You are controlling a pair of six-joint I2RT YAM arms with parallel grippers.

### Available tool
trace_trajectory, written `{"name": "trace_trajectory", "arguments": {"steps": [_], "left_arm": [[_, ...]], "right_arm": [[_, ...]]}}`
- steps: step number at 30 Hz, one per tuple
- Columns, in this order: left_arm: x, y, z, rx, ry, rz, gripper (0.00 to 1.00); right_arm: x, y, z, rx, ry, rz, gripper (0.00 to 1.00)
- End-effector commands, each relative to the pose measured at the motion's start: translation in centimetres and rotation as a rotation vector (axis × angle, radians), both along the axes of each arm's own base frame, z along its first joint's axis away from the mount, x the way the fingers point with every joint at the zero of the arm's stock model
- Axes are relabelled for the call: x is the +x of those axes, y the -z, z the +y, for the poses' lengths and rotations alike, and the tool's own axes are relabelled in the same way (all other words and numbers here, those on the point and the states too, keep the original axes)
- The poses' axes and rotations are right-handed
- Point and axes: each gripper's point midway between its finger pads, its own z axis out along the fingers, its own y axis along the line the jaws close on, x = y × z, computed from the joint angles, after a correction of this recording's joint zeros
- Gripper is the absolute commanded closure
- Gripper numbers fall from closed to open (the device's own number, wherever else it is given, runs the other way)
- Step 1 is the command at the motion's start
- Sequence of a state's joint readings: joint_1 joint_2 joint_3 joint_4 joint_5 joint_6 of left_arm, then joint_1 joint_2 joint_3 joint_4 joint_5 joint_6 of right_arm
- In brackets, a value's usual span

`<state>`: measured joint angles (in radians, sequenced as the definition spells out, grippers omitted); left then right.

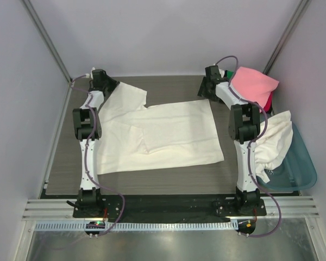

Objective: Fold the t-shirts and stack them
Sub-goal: Fold the tshirt

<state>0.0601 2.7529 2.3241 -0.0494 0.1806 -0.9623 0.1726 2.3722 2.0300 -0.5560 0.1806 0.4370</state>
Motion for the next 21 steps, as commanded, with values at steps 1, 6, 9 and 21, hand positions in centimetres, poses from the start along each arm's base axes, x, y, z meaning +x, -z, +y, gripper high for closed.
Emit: {"name": "trace_trajectory", "arguments": {"steps": [1, 6, 9, 21], "left_arm": [[-1.4, 3.6, 1.3, 0.022, -0.019, 0.112, 1.0], [-1.4, 3.6, 1.3, 0.025, -0.023, 0.112, 1.0], [-1.5, 3.7, 1.2, 0.026, -0.02, 0.113, 1.0], [-1.6, -2.0, -0.3, -0.126, 0.065, 0.05, 1.0]], "right_arm": [[0.3, 0.0, -0.8, -0.032, -0.006, 0.01, 0.36], [0.0, 1.0, -0.5, -0.013, -0.007, 0.02, 0.39], [0.0, 1.3, -0.2, 0.0, -0.011, 0.018, 0.5], [-0.5, -2.1, -0.3, -0.001, -0.036, -0.029, 0.99]]}}
